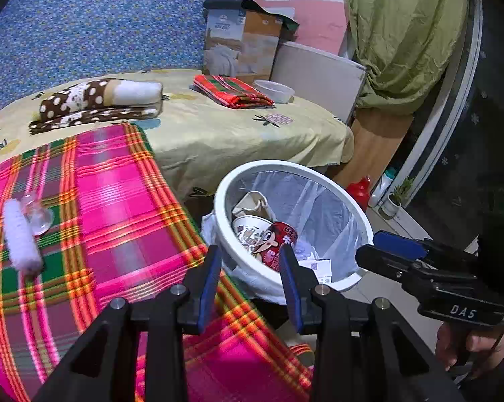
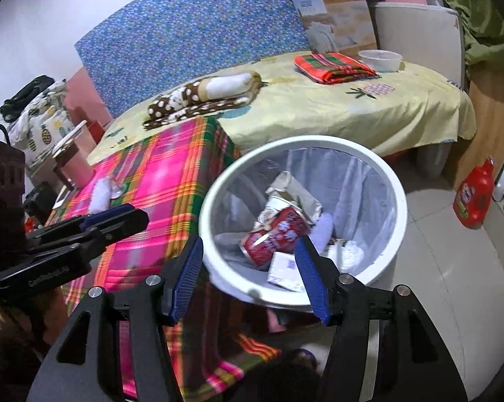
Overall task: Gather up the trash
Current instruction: 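Move both tools back over the plaid cloth toward the foam net and cup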
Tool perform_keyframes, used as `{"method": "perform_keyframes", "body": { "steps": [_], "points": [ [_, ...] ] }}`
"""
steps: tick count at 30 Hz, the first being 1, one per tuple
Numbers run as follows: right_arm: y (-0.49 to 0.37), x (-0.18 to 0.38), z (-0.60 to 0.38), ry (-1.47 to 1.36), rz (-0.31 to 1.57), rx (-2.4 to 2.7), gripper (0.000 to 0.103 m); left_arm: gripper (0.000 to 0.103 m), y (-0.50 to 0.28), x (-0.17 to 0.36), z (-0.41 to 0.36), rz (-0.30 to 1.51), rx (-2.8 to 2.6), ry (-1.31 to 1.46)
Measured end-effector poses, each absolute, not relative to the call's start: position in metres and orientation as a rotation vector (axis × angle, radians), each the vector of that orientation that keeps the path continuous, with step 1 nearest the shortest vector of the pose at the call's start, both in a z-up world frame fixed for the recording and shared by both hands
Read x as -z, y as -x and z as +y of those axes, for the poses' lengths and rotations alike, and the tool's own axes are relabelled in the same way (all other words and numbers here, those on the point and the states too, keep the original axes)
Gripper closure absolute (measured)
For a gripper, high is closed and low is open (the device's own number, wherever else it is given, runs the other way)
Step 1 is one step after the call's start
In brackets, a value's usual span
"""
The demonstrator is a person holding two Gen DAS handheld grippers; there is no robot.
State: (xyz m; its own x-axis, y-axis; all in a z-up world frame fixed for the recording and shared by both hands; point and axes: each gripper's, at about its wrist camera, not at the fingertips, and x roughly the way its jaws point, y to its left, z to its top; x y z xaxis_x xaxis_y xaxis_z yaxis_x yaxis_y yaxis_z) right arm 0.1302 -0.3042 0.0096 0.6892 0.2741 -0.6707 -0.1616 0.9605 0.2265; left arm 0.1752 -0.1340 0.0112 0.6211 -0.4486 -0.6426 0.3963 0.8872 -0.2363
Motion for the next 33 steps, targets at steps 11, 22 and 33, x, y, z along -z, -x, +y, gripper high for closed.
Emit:
{"method": "perform_keyframes", "body": {
  "steps": [11,22,33],
  "points": [
    [-0.122,-0.021,-0.265,-0.114,0.731,-0.332,0.044,0.066,-0.152,-0.019,-0.094,0.731,0.406,0.101],
    [-0.115,-0.019,-0.234,-0.085,0.731,-0.4,0.044,0.066,-0.134,-0.018,-0.056,0.718,0.316,0.131],
    [-0.113,-0.016,-0.211,-0.06,0.752,-0.461,0.044,0.066,-0.124,-0.012,-0.028,0.724,0.247,0.151]
  ]
}}
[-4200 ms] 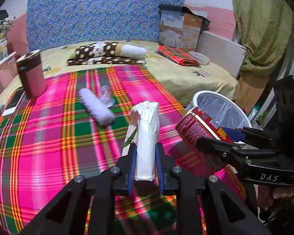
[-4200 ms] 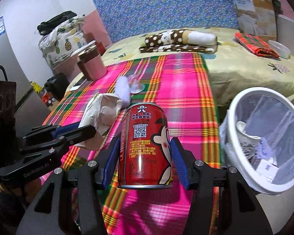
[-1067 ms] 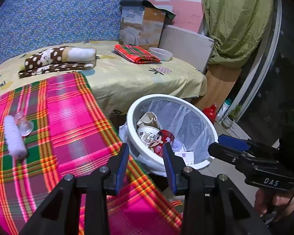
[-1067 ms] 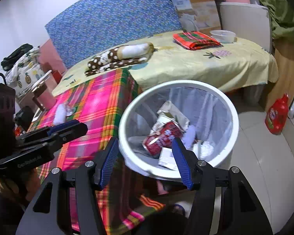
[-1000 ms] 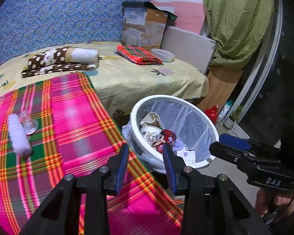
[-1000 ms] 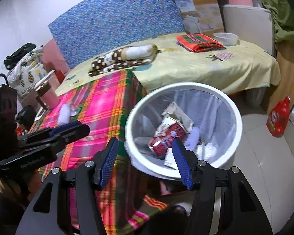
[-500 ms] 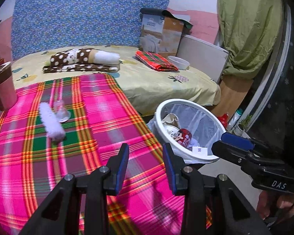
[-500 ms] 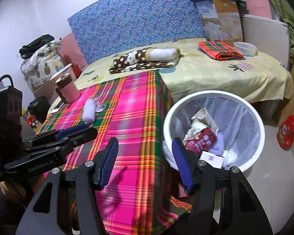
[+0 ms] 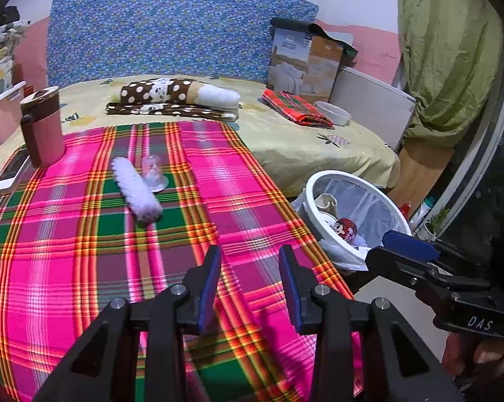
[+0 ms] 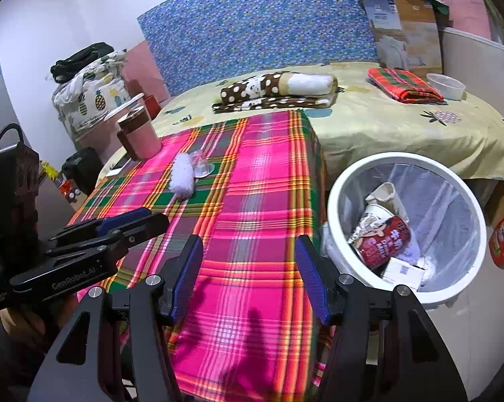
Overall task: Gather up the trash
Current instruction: 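Move both tools back over the plaid cloth toward the foam net and cup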
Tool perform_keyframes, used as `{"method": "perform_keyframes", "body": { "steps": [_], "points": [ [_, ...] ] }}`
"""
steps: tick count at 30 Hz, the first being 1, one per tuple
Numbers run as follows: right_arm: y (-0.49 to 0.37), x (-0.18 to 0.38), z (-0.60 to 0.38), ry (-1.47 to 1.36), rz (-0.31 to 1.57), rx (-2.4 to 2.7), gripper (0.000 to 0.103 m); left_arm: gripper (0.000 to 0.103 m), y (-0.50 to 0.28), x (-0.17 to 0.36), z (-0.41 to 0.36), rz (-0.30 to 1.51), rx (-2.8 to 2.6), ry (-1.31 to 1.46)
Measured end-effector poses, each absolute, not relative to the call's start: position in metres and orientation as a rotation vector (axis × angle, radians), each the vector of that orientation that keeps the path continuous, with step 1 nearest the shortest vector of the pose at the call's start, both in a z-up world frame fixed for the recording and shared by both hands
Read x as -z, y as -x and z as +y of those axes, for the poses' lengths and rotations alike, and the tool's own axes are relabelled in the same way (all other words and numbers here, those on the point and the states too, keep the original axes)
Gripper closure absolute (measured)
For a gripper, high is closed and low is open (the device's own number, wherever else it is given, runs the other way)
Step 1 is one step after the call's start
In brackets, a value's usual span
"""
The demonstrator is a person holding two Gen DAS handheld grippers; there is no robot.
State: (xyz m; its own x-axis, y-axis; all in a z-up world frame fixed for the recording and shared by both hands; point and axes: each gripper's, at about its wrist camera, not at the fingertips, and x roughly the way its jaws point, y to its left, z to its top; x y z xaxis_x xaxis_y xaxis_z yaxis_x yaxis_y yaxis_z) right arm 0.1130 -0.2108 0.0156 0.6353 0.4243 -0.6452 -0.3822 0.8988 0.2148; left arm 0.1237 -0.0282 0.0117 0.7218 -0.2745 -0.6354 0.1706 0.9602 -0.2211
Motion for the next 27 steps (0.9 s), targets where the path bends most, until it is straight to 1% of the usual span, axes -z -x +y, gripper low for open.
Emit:
{"method": "perform_keyframes", "body": {
  "steps": [15,27],
  "points": [
    [-0.121,-0.014,-0.185,-0.026,0.771,-0.511,0.044,0.066,-0.127,-0.008,0.001,0.733,0.166,0.176],
    [-0.142,-0.013,-0.163,-0.007,0.778,-0.551,0.044,0.066,-0.148,-0.006,0.031,0.744,0.078,0.197]
  ]
}}
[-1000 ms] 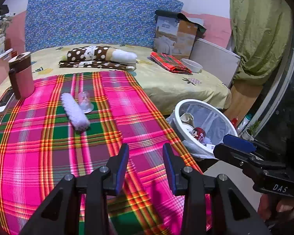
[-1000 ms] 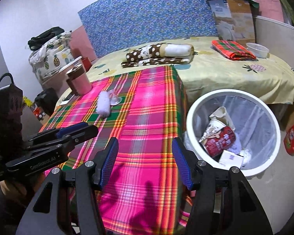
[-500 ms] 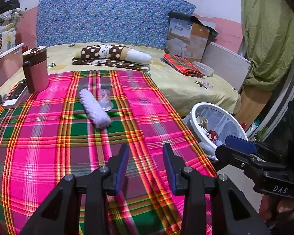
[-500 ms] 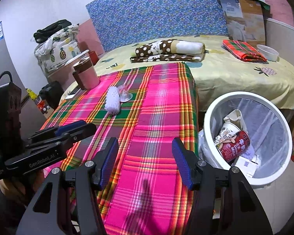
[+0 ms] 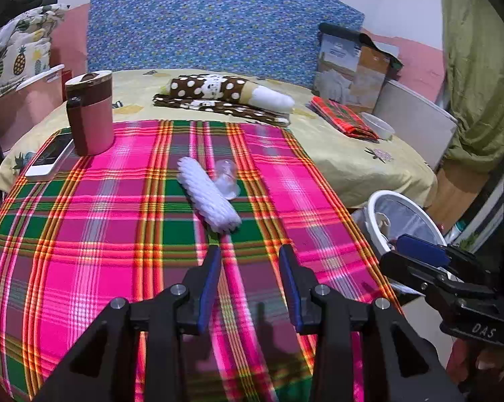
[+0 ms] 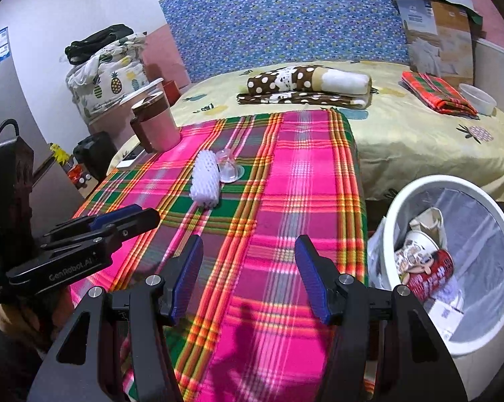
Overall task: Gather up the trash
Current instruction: 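Move both tools back over the plaid cloth toward the foam net and cup, then grasp the white foam net with the left tool while the right tool reaches the clear cup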
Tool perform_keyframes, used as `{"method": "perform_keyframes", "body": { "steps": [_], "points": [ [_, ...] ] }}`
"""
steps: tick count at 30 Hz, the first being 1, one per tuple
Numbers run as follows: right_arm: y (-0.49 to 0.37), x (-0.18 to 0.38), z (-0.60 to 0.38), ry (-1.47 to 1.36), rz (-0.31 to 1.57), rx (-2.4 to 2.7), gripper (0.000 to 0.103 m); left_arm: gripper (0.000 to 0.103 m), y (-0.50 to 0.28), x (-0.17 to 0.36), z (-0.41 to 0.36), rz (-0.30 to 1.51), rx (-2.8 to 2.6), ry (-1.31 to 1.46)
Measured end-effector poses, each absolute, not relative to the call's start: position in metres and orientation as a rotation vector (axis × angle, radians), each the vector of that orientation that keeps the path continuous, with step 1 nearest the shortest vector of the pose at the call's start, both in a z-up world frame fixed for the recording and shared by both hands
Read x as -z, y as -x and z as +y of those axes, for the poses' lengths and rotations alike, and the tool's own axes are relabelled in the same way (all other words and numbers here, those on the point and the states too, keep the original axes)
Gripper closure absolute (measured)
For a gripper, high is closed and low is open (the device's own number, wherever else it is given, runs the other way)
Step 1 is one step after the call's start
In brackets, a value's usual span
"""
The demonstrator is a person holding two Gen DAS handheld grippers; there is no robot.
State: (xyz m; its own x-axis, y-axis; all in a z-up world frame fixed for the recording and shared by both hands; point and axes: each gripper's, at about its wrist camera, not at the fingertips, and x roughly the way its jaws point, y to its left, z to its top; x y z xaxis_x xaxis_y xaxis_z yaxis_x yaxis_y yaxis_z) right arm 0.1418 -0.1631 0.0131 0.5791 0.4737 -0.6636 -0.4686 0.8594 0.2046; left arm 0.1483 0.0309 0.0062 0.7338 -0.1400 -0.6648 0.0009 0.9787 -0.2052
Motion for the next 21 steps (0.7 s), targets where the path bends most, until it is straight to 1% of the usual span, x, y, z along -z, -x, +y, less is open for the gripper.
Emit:
{"method": "perform_keyframes", "body": {
  "steps": [13,18,21],
  "points": [
    [-0.168,-0.01,-0.162,-0.013,0.789,-0.551,0.044,0.065,-0.205,0.012,0.039,0.8,-0.003,0.226],
    [-0.179,-0.006,-0.162,-0.015,0.802,-0.55,0.044,0.059,-0.228,0.024,0.043,0.833,-0.048,0.256],
    [-0.185,-0.004,-0.161,-0.016,0.811,-0.552,0.044,0.058,-0.237,0.031,0.042,0.845,-0.07,0.25]
  ]
}}
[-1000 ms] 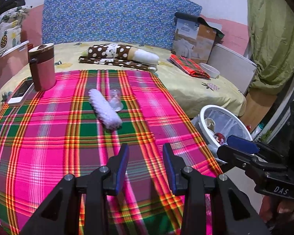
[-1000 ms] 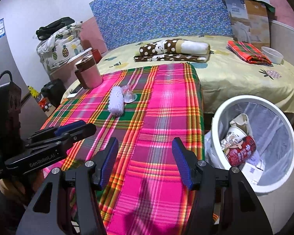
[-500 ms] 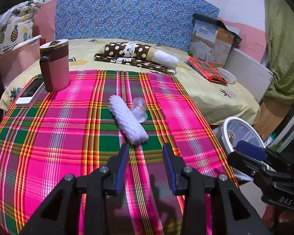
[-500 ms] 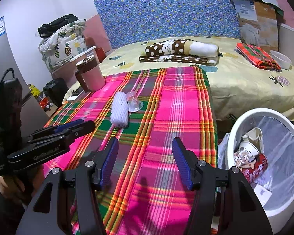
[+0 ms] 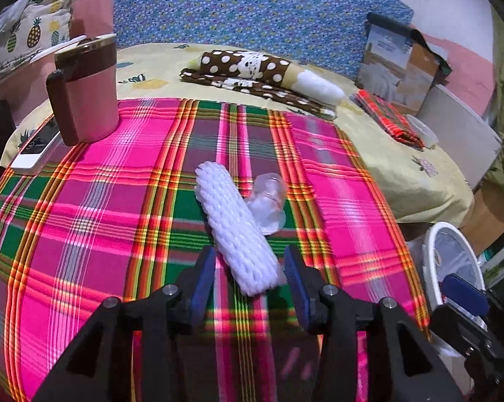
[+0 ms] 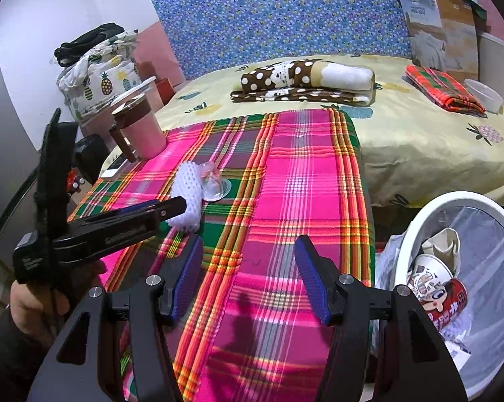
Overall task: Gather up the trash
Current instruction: 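Grasp the white foam net with the left tool while the right tool reaches the clear cup, then grasp the clear plastic cup by its sides with the right tool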
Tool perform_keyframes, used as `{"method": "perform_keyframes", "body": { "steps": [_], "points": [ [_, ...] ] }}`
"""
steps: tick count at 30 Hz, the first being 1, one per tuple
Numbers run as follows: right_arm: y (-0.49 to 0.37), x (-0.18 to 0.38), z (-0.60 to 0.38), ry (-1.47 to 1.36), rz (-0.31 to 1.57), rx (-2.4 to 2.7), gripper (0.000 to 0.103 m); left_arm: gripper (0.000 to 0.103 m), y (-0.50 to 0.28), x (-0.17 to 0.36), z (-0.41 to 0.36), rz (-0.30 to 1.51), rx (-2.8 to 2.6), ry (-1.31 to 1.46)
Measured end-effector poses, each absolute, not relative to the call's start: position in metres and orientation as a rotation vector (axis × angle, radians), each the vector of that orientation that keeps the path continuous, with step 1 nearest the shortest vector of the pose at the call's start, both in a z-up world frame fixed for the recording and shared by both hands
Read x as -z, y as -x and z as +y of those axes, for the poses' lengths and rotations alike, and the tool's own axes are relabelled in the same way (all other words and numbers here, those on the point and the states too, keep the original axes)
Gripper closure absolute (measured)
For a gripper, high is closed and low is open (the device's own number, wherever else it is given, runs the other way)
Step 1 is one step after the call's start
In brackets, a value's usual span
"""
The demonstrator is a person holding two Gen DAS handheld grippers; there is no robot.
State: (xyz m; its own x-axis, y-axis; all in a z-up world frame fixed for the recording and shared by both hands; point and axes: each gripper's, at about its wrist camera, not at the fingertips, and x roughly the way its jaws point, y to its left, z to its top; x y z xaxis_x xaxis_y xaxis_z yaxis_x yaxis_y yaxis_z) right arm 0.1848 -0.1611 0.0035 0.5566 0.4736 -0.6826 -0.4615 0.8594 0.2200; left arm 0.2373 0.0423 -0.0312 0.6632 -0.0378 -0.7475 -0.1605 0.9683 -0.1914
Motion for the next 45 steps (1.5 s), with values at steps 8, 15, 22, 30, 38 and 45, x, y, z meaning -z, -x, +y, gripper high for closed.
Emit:
{"method": "perform_keyframes", "body": {
  "steps": [8,15,22,30,38,45],
  "points": [
    [-0.191,0.002,-0.158,-0.022,0.829,-0.556,0.044,0.061,-0.246,0.043,0.038,0.88,-0.083,0.211],
    [-0.191,0.003,-0.156,-0.021,0.84,-0.554,0.044,0.08,-0.241,0.04,0.037,0.871,-0.067,0.193],
    [-0.193,0.002,-0.153,-0.016,0.84,-0.554,0.044,0.089,-0.225,0.032,0.045,0.851,-0.058,0.182],
    [-0.195,-0.001,-0.136,0.015,0.841,-0.568,0.044,0.091,-0.208,0.023,0.065,0.823,-0.049,0.187],
    [-0.202,-0.002,-0.111,0.05,0.839,-0.593,0.044,0.091,-0.195,0.019,0.091,0.806,-0.067,0.213],
    [-0.217,0.009,-0.089,0.086,0.864,-0.597,0.045,0.091,-0.188,0.018,0.104,0.797,-0.074,0.234]
  ]
}}
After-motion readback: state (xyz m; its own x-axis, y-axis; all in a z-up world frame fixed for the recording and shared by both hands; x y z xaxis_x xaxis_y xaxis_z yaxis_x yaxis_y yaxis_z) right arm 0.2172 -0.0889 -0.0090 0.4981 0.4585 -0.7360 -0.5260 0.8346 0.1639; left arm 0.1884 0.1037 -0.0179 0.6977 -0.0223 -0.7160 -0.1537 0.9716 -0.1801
